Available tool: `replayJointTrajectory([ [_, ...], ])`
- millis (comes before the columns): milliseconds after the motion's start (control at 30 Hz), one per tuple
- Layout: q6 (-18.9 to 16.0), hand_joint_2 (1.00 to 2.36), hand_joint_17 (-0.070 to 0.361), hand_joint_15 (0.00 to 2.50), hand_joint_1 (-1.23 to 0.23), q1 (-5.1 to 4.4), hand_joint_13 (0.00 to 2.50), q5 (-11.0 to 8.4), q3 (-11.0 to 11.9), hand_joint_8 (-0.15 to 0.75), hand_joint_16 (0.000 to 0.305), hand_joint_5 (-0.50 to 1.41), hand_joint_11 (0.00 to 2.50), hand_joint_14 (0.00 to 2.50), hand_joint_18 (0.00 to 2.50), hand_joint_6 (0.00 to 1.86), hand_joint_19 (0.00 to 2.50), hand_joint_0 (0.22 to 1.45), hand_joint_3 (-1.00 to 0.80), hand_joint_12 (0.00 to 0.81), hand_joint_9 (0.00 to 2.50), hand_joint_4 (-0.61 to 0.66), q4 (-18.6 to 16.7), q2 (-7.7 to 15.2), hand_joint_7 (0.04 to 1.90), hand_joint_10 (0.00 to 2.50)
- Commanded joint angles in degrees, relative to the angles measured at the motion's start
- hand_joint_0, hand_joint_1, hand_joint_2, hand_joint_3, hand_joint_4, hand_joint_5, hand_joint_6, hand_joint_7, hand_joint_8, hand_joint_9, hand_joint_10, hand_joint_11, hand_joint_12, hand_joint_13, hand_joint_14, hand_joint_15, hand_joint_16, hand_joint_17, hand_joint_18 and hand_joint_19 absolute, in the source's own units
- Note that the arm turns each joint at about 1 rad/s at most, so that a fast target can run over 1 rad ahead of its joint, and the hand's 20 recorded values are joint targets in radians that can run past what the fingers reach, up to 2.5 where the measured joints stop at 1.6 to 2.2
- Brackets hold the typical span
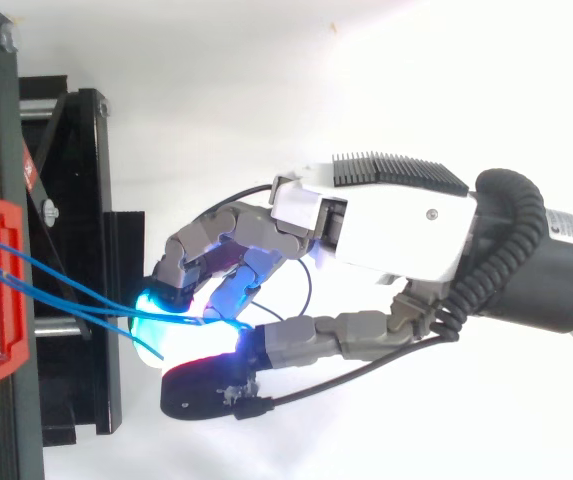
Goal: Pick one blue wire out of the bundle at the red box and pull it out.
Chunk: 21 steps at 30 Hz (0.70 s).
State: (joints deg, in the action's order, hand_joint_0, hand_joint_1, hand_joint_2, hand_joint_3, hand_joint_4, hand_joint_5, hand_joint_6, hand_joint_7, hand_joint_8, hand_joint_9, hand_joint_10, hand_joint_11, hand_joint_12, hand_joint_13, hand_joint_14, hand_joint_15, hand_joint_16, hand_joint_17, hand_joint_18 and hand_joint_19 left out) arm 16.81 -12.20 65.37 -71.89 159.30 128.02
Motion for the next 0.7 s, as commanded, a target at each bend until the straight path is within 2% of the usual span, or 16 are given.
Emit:
replayJointTrajectory([
  [0,0.1,1.01,0.131,0.42,-0.57,0.07,0.63,0.02,0.0,0.297,0.058,-0.13,0.81,0.02,0.48,0.79,0.57,0.57,-0.31,0.386,1.07,0.27,0.1,-0.5,0.82,0.03],
  [267,1.3,1.01,0.13,0.42,-0.66,0.33,0.64,0.02,0.0,0.3,0.058,-0.14,0.83,0.02,0.5,0.8,0.56,0.58,-0.25,0.384,1.07,0.21,1.5,-1.3,0.83,0.03],
  [400,1.3,1.02,0.134,0.42,-0.7,0.33,0.65,0.02,0.0,0.301,0.06,-0.16,0.85,0.02,0.52,0.85,0.55,0.58,-0.23,0.393,1.06,0.23,1.8,-1.4,0.75,0.02],
  [667,1.9,1.01,0.13,0.42,-0.66,0.51,0.64,-0.33,0.0,0.296,0.058,-0.16,0.84,0.02,0.5,0.84,0.57,0.57,-0.3,0.386,1.05,0.24,1.8,-1.3,0.75,0.03],
])
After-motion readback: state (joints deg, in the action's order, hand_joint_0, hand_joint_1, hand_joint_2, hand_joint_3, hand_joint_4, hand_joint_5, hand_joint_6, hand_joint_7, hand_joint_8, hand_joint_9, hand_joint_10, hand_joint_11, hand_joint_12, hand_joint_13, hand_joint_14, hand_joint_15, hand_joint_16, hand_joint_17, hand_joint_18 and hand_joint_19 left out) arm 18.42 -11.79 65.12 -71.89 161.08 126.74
